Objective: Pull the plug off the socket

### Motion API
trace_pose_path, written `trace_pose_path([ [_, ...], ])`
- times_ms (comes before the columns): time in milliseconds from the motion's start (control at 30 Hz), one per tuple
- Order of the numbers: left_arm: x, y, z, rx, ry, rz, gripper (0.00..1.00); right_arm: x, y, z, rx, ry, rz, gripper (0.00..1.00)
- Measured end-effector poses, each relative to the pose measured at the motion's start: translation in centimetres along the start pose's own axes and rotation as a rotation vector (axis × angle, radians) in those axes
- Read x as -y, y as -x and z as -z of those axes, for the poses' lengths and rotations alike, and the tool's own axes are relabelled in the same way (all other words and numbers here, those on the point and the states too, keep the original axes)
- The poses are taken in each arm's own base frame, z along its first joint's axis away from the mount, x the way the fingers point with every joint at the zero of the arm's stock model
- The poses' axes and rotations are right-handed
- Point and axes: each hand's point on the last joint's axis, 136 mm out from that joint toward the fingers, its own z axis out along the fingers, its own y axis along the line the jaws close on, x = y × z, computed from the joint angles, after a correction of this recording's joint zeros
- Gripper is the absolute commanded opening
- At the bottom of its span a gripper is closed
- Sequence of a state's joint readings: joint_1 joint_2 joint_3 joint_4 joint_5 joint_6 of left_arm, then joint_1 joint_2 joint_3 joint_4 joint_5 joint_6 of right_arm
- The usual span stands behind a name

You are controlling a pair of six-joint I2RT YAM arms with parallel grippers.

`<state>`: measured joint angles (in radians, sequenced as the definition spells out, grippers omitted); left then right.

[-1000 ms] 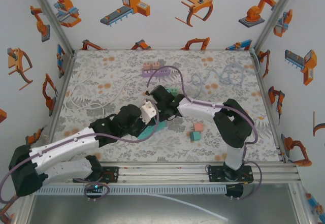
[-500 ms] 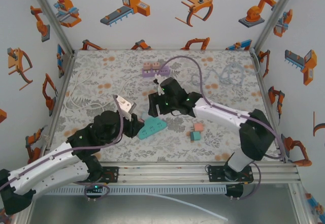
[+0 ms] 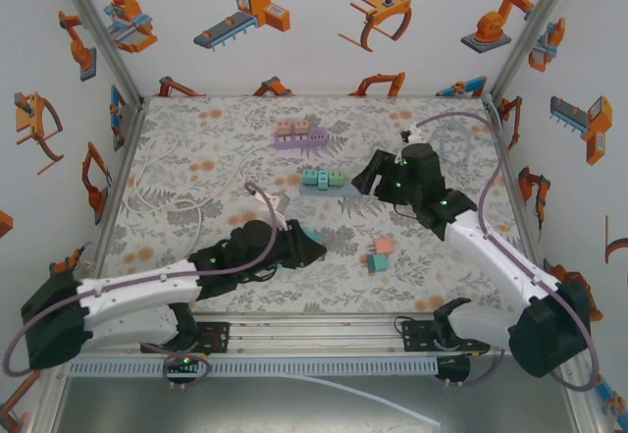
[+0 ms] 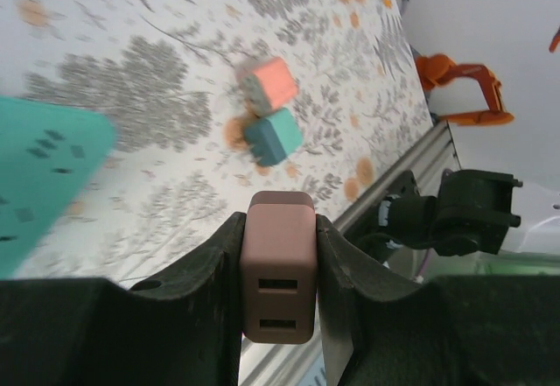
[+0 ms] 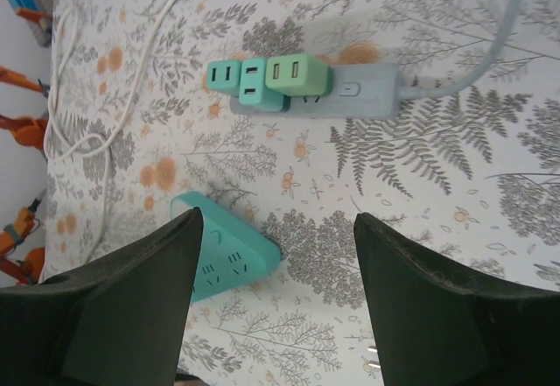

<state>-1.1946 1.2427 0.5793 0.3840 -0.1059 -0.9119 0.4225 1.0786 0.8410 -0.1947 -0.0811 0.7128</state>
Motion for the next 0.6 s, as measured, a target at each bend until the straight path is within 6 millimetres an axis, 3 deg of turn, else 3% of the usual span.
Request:
trace_pose_path([
  [200,3.8,-5.8,-6.5,-0.117,-0.116,0.031,0.01,1.3,1.6,3.4,0.092,-0.028,-0.027,0.65],
  [367,3.3,-11.8,-9.5,-0.195,-0.137,0.079,0.04,2.0,2.2,6.1,0.157,-0.045,-0.032,0.65],
  [467,2.2,-13.3,-10.1,-0.2,-0.102,0.107,0.06,2.3,1.9,7.2,0.176,-0.05,-0.032,0.65],
  [600,1.4,-13.2,-10.3,-0.161,-0.06,0.145,0.1,3.2,1.3,8.1,0.186,-0.071,-0.032,0.65],
])
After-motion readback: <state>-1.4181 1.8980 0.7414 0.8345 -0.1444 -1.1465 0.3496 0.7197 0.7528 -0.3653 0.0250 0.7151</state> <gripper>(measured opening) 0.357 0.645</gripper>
